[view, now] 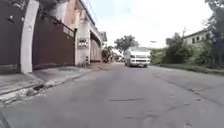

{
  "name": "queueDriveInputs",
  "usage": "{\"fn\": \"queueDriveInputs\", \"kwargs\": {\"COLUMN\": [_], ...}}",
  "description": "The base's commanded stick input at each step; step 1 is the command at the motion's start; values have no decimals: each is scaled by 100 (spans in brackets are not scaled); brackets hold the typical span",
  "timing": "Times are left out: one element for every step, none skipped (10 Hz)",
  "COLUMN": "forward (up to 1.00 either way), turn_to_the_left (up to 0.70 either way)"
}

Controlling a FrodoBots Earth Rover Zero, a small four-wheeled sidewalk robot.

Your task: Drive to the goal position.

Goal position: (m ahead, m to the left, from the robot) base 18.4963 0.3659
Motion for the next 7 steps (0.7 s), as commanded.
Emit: {"fn": "queueDriveInputs", "kwargs": {"forward": [100,100,100,100,100,100,100], "turn_to_the_left": [0,0,0,0,0,0,0]}}
